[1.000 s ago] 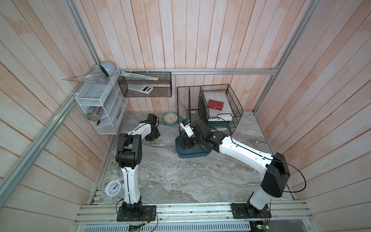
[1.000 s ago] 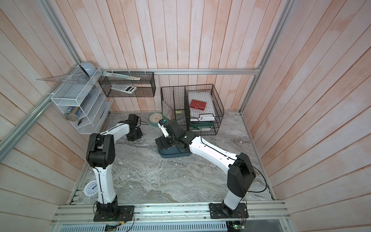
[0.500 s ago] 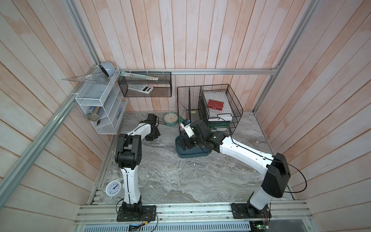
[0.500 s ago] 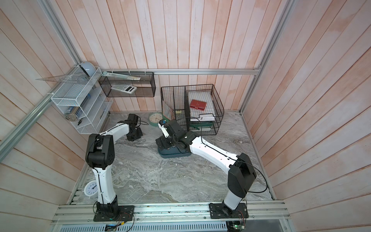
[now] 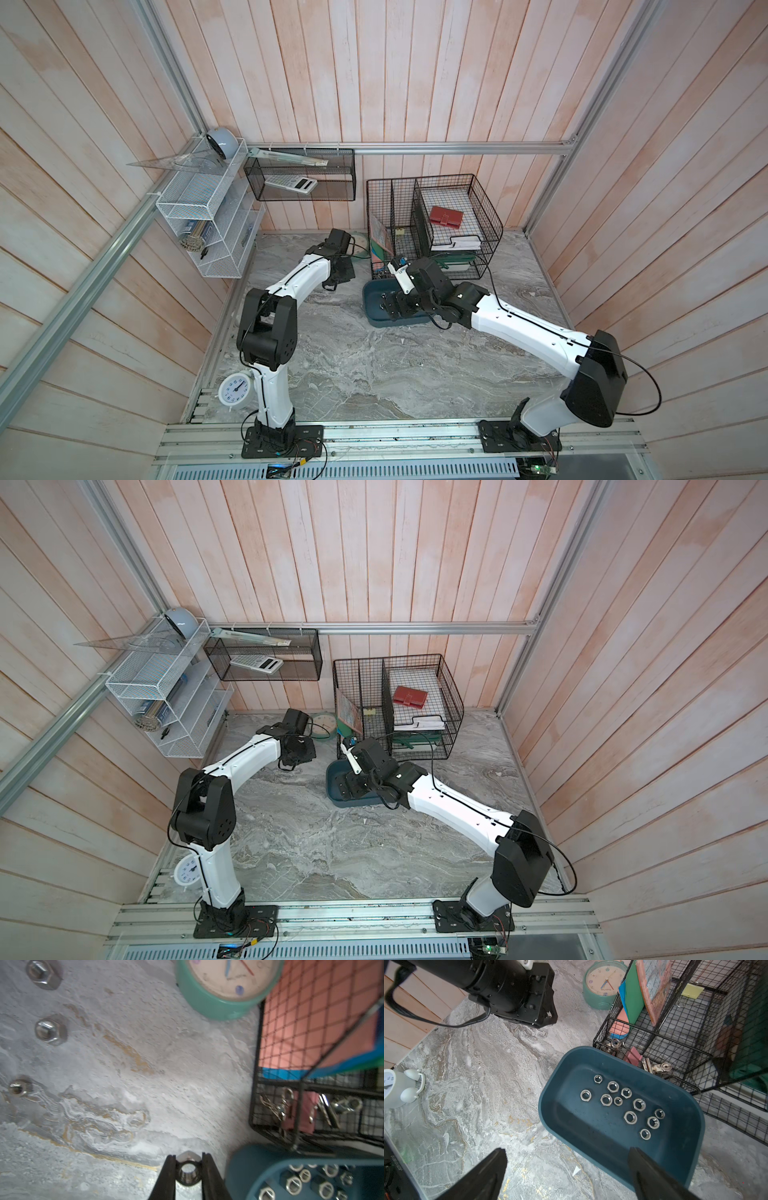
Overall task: Put the nuts on the desktop into the storage box
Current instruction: Pick up the nut from the center of the board, then place the nut in the storage box.
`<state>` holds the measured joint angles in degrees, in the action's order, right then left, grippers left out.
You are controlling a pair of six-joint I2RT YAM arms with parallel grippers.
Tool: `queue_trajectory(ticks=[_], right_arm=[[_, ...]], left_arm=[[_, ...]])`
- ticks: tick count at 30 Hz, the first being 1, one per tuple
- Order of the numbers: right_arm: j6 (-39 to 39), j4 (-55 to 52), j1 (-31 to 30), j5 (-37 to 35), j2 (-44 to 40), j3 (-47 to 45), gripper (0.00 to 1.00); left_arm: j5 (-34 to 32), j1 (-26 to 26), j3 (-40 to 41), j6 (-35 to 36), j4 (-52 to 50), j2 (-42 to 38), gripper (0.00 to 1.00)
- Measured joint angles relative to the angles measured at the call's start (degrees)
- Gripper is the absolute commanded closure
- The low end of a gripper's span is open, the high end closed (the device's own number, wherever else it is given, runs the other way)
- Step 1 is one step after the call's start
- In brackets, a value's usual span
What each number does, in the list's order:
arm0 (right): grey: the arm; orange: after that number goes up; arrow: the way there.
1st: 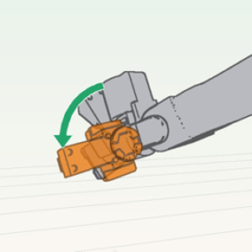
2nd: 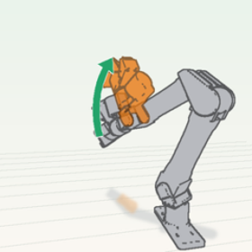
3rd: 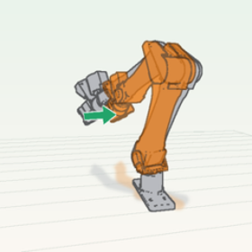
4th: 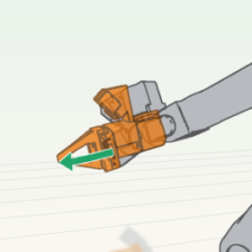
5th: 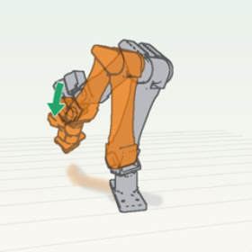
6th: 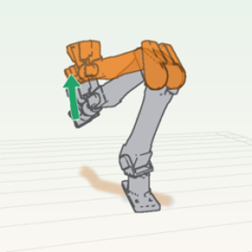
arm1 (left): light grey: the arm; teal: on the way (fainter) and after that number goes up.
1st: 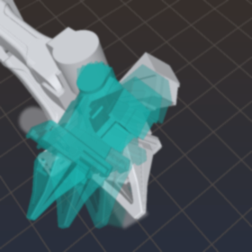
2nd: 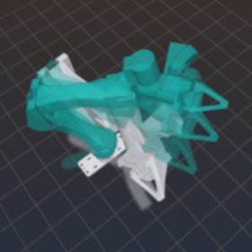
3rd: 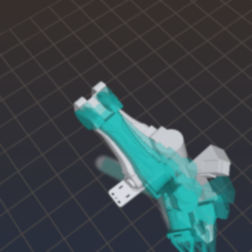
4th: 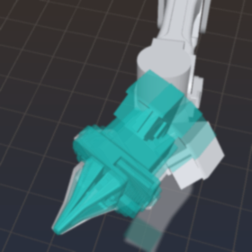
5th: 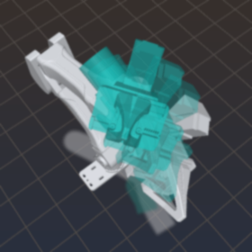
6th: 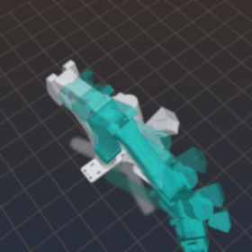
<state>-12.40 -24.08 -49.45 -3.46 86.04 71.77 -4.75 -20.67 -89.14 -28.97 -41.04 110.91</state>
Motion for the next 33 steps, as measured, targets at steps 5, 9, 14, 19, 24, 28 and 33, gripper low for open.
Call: queue_trajectory(ticks=[5,9,14,19,24,28,33], right_arm=[[-0.02,-0.37,0.2,-1.29,-2.27,-1.84,0.02],[-0.07,-0.39,0.5,-1.81,-3.3,-2.43,0.03],[-0.7,-0.42,0.52,-2.03,-3.39,-2.51,0.02],[-1.07,-0.42,0.52,-2.08,-3.39,-2.71,0.02],[-1.09,-0.42,0.52,-2.08,-3.39,-2.75,0.02],[-1.07,-0.42,0.52,-2.08,-3.39,-2.75,0.02],[-1.07,-0.42,0.52,-2.1,-3.39,-2.75,0.02]], left_arm=[[-0.17,-5.51,0.0,-0.31,-0.42,-0.26,0.8],[-0.13,-9.09,-0.55,-0.66,-0.72,0.15,0.79],[0.74,-11.56,-2.1,-1.25,-0.57,2.84,0.79],[1.44,-11.63,-2.51,-1.46,-0.55,6.08,0.79],[1.33,-11.58,-4.55,-1.42,-0.83,9.55,0.79],[1.27,-11.58,-6.03,-1.4,-0.81,11.02,0.79],[1.07,-11.37,-6.67,-1.14,-0.76,12.33,0.79]])
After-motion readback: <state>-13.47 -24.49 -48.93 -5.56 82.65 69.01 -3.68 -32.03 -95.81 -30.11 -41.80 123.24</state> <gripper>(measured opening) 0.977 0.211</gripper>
